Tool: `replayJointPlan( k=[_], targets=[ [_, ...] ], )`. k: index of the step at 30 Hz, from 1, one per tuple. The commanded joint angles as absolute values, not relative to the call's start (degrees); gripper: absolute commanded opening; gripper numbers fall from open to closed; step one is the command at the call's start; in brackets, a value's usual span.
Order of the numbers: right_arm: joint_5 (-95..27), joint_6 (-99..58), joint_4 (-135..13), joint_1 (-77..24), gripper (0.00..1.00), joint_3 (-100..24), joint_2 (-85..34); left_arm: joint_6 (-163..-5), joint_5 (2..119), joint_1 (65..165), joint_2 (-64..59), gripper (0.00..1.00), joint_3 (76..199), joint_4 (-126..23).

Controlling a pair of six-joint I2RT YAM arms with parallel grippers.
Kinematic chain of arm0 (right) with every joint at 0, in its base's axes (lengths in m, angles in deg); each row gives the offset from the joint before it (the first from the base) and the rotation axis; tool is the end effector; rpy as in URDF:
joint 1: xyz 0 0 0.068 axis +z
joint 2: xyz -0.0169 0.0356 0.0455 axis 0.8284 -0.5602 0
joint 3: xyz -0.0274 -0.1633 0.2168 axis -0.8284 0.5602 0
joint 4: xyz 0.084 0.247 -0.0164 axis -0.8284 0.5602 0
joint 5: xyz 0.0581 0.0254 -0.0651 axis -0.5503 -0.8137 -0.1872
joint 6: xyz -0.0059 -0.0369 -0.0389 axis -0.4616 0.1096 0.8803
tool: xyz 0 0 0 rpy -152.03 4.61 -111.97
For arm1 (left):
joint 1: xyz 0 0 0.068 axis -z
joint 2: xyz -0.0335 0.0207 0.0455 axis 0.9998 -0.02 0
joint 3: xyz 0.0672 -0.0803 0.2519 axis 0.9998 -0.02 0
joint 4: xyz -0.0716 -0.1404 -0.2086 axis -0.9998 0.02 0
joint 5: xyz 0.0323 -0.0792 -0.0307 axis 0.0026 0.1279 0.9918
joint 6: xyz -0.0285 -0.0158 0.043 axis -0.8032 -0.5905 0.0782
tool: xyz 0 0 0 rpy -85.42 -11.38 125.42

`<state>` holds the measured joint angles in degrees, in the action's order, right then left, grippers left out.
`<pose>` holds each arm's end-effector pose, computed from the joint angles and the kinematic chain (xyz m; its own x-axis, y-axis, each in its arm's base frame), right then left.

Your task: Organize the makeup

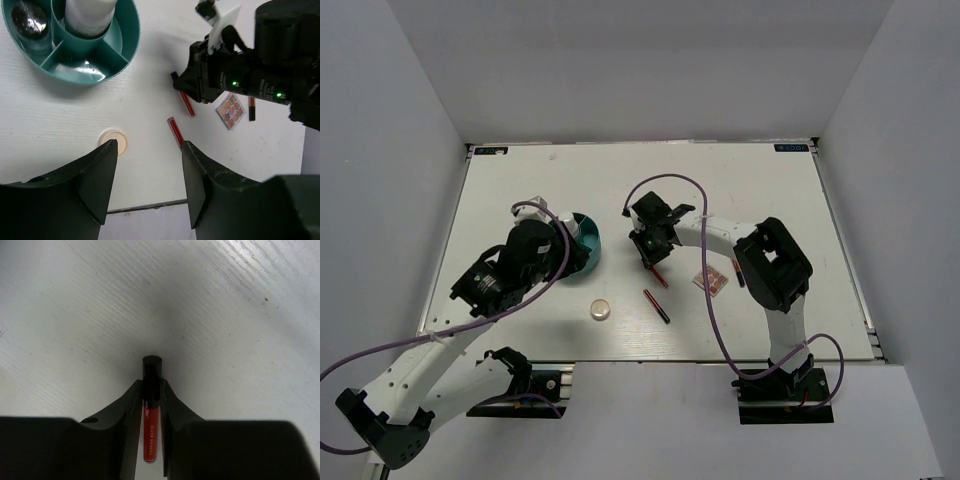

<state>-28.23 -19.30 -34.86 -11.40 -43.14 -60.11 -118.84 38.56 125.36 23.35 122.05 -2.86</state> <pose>0.2995 0.2963 0.1668 -0.6944 -0.5410 -0.4745 -0.6451 0.7601 0.0774 0.1394 -0.0926 0.3362 -0.6610 -0.3813 -0.6463 -0.0670 0.8878 -0.4553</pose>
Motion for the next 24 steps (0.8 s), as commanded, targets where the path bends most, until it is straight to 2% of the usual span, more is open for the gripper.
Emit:
replayJointPlan(
  k=[1,4,10,17,21,24],
  targets=[
    [-28.5,-18.0,-33.2,-11.3,0.21,-43.3,-61.1,-120.9,39.7,125.3,24.6,0.64,119.7,-1.7],
    [-30.3,-14.9,-32.3,-11.5,0.12,-45.2,-60.5,-121.5,41.0,125.3,25.1,0.64,117.8,-1.4],
    [-40.8,-7.6,-34.0,-13.3,0.05,-51.6,-55.4,-122.9,43.9,125.3,25.2,0.64,113.5,-2.6],
    [-56.0,-8.9,-38.6,-15.3,0.03,-62.9,-54.1,-125.9,44.8,125.3,27.1,0.63,108.6,-4.6],
    [-62.4,-15.9,-46.1,-15.8,0.03,-63.8,-55.3,-126.8,45.2,125.3,28.3,0.63,106.6,-4.9],
    [-64.2,-20.8,-59.3,-15.2,0.00,-59.7,-54.9,-127.2,45.2,125.3,29.1,0.64,105.6,-4.6]
  ],
)
